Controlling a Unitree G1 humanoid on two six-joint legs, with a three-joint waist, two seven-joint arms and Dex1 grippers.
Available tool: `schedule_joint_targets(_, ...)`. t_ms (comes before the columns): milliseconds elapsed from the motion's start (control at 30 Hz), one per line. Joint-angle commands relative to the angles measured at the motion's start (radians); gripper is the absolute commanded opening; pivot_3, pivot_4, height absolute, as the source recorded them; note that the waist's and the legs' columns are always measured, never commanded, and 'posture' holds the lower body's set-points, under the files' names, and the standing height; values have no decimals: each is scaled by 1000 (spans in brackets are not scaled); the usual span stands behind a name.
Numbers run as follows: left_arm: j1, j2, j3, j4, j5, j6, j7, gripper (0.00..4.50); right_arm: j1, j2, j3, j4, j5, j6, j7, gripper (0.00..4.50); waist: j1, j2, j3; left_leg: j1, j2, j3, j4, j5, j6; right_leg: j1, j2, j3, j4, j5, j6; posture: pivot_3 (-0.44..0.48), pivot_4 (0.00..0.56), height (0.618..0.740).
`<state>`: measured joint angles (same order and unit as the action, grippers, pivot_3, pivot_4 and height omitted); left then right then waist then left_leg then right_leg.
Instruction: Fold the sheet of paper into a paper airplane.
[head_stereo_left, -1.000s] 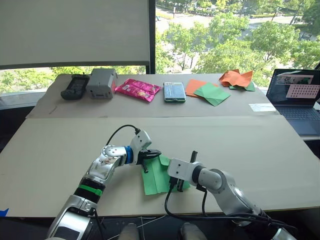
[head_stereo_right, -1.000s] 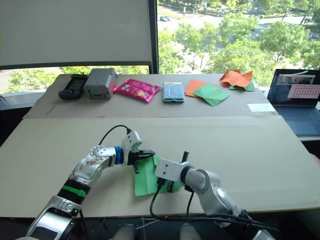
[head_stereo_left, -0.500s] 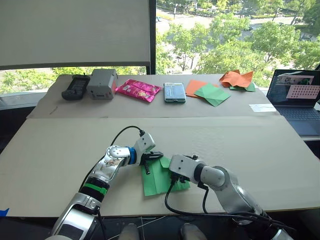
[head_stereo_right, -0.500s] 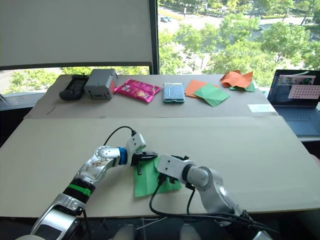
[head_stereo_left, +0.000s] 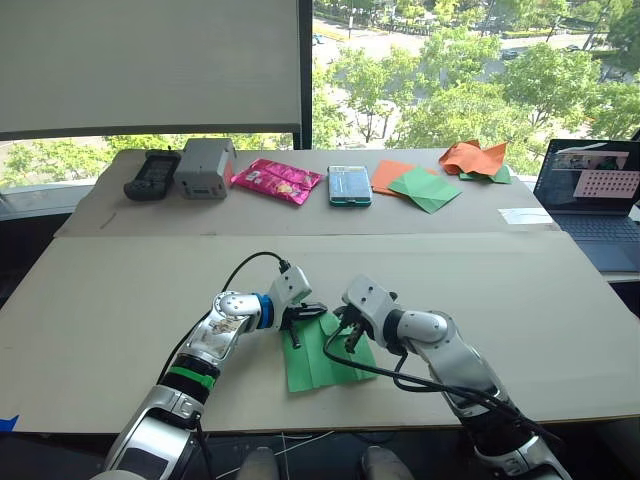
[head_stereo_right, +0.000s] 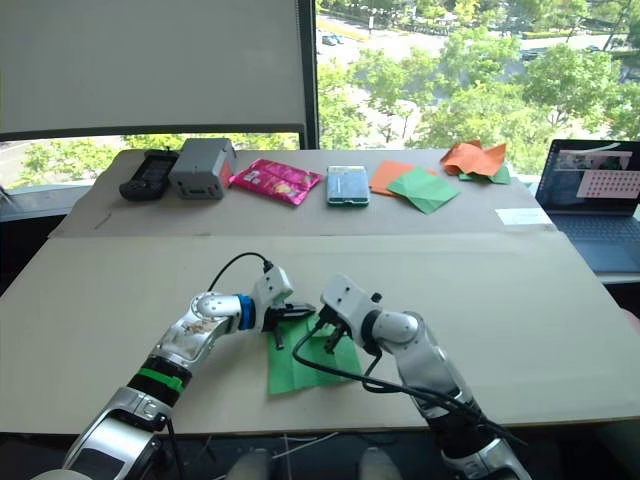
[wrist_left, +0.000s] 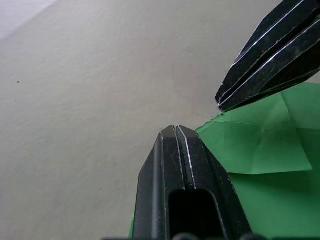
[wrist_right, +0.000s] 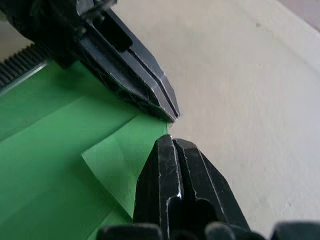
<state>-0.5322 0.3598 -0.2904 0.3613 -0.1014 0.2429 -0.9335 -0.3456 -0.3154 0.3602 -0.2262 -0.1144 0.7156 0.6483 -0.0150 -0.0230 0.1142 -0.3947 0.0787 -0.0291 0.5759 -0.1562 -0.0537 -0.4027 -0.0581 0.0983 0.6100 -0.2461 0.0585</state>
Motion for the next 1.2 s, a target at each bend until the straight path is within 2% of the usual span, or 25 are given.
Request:
schedule_joint_targets(33,13,-2,-13,-2,23,11,0,0,-43,30,16,28,8,-35,-20,13,-2,0,0,0,0,0,0,0,0,0,0,0,0,0,0,0,150,721)
schedule_joint_targets(533,27,10,-6,-28,23,27,10,0,-59,47,47,106,9,29,-40,13,-5,0,0,1,0,-1,0,0,0,0,0,0,1,0,0,0,150,721)
schedule_joint_targets(733,27,20,-15,-16,42,14,8,0,-37,9,78,90,6,67,-25,13,-5,0,-3,3,0,-1,0,0,-1,0,0,0,0,-1,0,0,150,721)
schedule_joint_targets(833,30,18,-11,-18,41,16,6,0,-21,0,76,71,12,83,-32,13,-4,0,-5,4,0,-1,0,-1,-1,0,0,0,0,-1,0,0,150,721)
schedule_joint_targets(867,31,18,-11,-19,41,16,6,0,-15,-4,76,65,12,86,-34,13,-4,0,-5,4,0,-1,0,-4,-6,0,0,0,0,-1,0,0,150,721)
schedule_joint_targets(1200,31,20,-13,-10,48,4,-1,0,67,-43,49,-16,26,139,-50,13,-2,-1,-7,4,0,-1,0,-4,-7,1,0,0,0,-1,0,0,150,721)
